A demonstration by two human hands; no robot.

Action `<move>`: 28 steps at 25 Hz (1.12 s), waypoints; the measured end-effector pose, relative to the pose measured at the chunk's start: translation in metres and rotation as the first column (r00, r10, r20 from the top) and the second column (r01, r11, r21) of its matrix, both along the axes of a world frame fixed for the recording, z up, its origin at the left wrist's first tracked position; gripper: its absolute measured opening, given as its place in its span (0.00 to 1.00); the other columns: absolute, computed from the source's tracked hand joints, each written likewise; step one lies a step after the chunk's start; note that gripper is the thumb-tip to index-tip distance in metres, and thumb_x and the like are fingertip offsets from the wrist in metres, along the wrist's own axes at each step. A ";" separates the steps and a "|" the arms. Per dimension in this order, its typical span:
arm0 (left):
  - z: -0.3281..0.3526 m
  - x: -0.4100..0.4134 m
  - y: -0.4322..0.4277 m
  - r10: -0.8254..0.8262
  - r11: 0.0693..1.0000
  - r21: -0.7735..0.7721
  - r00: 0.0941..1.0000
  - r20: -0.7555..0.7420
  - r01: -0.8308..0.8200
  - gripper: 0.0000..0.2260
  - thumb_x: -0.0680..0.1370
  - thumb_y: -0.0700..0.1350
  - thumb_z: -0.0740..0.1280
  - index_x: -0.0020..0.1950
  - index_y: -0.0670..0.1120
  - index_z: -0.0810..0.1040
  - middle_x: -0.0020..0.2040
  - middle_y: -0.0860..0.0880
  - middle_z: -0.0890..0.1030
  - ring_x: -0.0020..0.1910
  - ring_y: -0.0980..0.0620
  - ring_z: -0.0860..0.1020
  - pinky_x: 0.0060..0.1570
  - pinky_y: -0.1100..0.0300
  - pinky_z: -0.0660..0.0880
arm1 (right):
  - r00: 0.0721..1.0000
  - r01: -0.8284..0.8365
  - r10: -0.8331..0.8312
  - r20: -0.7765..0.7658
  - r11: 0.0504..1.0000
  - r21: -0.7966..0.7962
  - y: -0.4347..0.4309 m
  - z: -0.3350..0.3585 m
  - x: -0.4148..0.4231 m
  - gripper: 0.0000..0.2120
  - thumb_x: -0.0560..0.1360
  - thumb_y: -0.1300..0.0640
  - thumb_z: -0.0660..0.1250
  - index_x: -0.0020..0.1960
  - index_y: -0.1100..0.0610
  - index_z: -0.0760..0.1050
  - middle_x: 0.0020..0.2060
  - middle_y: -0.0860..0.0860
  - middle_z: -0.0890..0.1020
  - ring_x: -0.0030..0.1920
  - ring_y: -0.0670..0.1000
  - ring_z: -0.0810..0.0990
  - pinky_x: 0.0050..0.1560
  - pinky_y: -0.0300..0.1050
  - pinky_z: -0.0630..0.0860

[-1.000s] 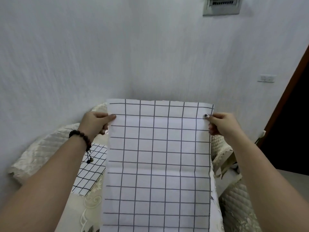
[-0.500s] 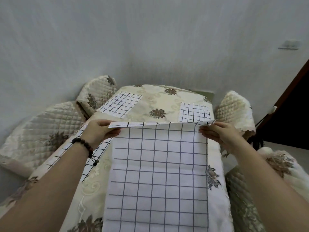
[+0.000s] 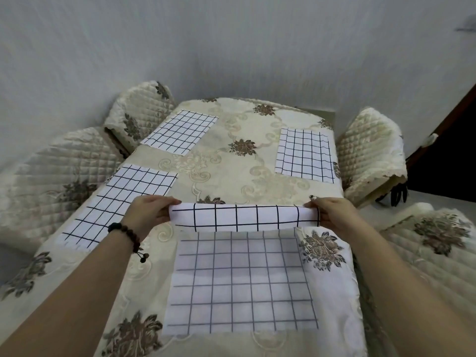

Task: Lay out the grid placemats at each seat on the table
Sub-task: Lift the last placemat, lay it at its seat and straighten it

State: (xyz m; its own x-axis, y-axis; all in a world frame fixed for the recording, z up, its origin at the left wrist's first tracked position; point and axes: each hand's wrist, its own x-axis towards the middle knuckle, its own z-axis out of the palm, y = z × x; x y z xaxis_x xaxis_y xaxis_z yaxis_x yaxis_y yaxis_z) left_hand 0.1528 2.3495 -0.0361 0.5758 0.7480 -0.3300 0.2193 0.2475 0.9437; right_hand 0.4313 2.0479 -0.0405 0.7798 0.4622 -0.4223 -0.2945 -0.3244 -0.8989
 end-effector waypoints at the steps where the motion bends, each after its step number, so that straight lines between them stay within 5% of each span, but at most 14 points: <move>1: -0.003 -0.002 -0.004 -0.009 1.000 0.025 0.999 -0.033 0.010 0.05 0.74 0.36 0.68 0.44 0.35 0.82 0.45 0.38 0.83 0.42 0.45 0.81 0.40 0.60 0.81 | 0.999 -0.019 0.020 0.026 0.999 -0.027 -0.002 -0.007 -0.003 0.09 0.76 0.60 0.66 0.46 0.66 0.81 0.43 0.60 0.81 0.41 0.56 0.77 0.43 0.49 0.75; 4: -0.020 -0.011 -0.016 -0.021 0.999 0.036 0.994 -0.111 0.025 0.04 0.73 0.32 0.69 0.46 0.35 0.80 0.44 0.40 0.81 0.41 0.47 0.79 0.35 0.65 0.80 | 0.996 -0.041 0.050 0.068 0.992 -0.123 -0.009 -0.023 -0.019 0.01 0.72 0.64 0.71 0.41 0.61 0.80 0.35 0.57 0.78 0.30 0.49 0.73 0.28 0.37 0.70; 6: -0.033 -0.019 -0.025 -0.016 0.999 0.036 0.986 -0.166 0.022 0.04 0.72 0.31 0.69 0.45 0.36 0.80 0.43 0.42 0.82 0.40 0.48 0.78 0.33 0.66 0.79 | 0.999 -0.039 0.041 0.011 0.992 -0.121 -0.015 -0.036 -0.034 0.02 0.72 0.67 0.70 0.43 0.62 0.78 0.37 0.57 0.78 0.31 0.49 0.76 0.24 0.36 0.74; 10: -0.065 -0.040 -0.037 -0.044 0.996 0.061 0.959 -0.280 0.064 0.06 0.72 0.31 0.70 0.46 0.37 0.81 0.43 0.42 0.82 0.40 0.47 0.79 0.38 0.59 0.80 | 0.997 -0.025 0.012 -0.082 0.989 -0.148 -0.033 -0.069 -0.060 0.05 0.71 0.69 0.70 0.44 0.62 0.76 0.40 0.58 0.74 0.38 0.53 0.76 0.27 0.43 0.80; 14: -0.095 -0.062 -0.045 -0.096 0.987 0.087 0.930 -0.355 0.135 0.07 0.72 0.31 0.70 0.45 0.41 0.81 0.41 0.41 0.80 0.41 0.44 0.79 0.47 0.50 0.79 | 1.000 0.001 -0.003 -0.003 0.947 -0.322 -0.050 -0.097 -0.087 0.08 0.69 0.68 0.71 0.42 0.59 0.74 0.36 0.56 0.75 0.33 0.51 0.73 0.28 0.41 0.73; 17: -0.109 -0.073 -0.049 -0.093 0.971 0.164 0.905 -0.415 0.175 0.08 0.71 0.32 0.71 0.42 0.45 0.81 0.39 0.41 0.78 0.39 0.44 0.78 0.44 0.51 0.79 | 0.997 0.011 0.017 0.069 0.920 -0.392 -0.059 -0.108 -0.099 0.08 0.69 0.66 0.72 0.43 0.60 0.74 0.34 0.54 0.76 0.32 0.50 0.71 0.31 0.41 0.66; 28: -0.119 -0.090 -0.072 -0.076 0.904 0.325 0.854 -0.515 0.277 0.07 0.70 0.37 0.72 0.44 0.48 0.80 0.37 0.43 0.80 0.34 0.46 0.77 0.35 0.57 0.77 | 0.947 -0.015 0.169 0.273 0.872 -0.489 -0.071 -0.113 -0.121 0.10 0.68 0.64 0.72 0.42 0.56 0.71 0.31 0.50 0.74 0.37 0.53 0.74 0.35 0.43 0.67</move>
